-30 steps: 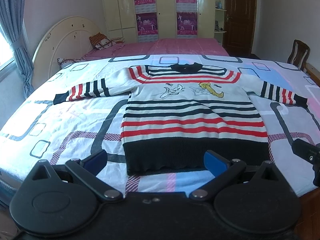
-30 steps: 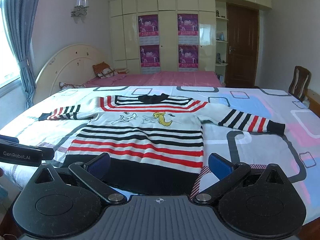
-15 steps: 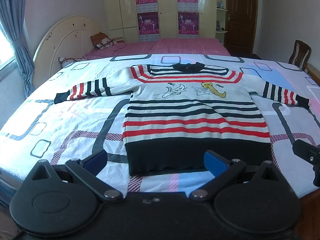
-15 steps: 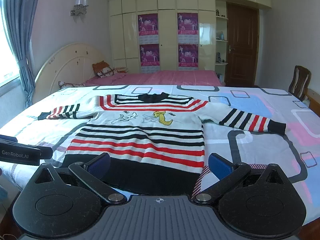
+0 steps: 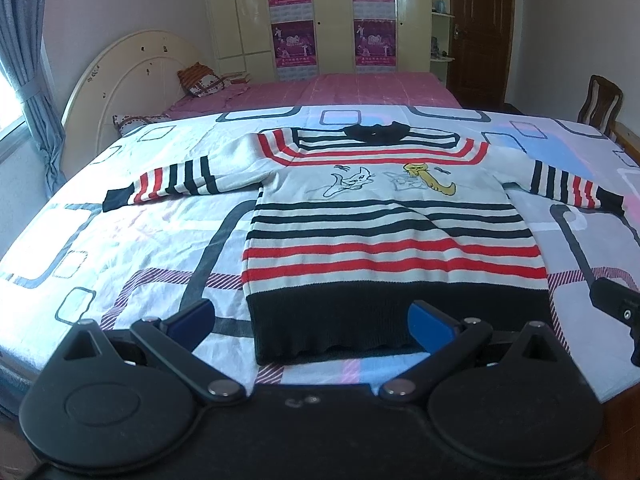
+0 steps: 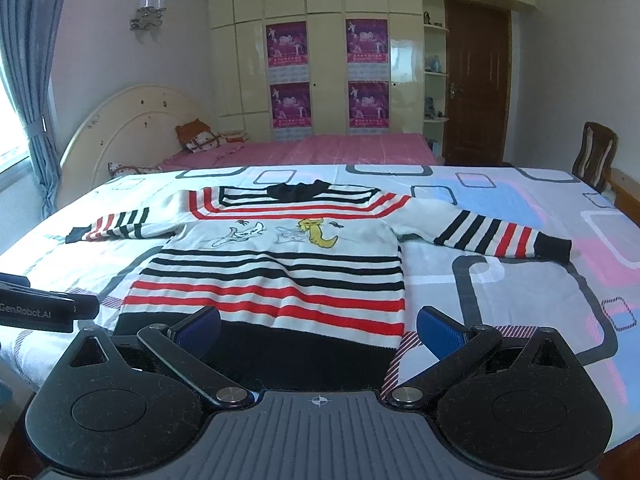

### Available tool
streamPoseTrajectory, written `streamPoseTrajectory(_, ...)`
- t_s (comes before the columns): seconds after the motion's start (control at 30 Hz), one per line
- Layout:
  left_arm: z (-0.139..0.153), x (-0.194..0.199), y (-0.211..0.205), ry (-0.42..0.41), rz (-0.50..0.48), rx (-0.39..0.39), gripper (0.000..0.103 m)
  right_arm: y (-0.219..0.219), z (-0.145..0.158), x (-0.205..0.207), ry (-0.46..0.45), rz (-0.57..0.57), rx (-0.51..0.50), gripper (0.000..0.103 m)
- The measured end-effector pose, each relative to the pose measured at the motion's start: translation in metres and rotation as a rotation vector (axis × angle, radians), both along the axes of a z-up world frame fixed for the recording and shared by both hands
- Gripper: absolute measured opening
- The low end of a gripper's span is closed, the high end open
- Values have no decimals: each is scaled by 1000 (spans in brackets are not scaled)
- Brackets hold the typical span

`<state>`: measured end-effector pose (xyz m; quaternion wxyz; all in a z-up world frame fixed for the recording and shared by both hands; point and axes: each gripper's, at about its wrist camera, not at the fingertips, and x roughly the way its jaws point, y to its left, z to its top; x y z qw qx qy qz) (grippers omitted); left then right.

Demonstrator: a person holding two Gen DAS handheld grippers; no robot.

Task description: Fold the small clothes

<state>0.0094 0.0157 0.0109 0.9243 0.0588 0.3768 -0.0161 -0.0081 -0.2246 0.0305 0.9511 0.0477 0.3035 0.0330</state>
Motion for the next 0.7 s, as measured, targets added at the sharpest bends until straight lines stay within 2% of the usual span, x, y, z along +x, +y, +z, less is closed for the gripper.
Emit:
streamPoseTrajectory(0.37,-12,38,-6,15,-15,13,103,-9,-13,35,29,-51,-18,103)
streamPoseTrajectory(0.7,-27,96,-1,24,-34,15,103,-14,-26,81,46,-135,-30,103)
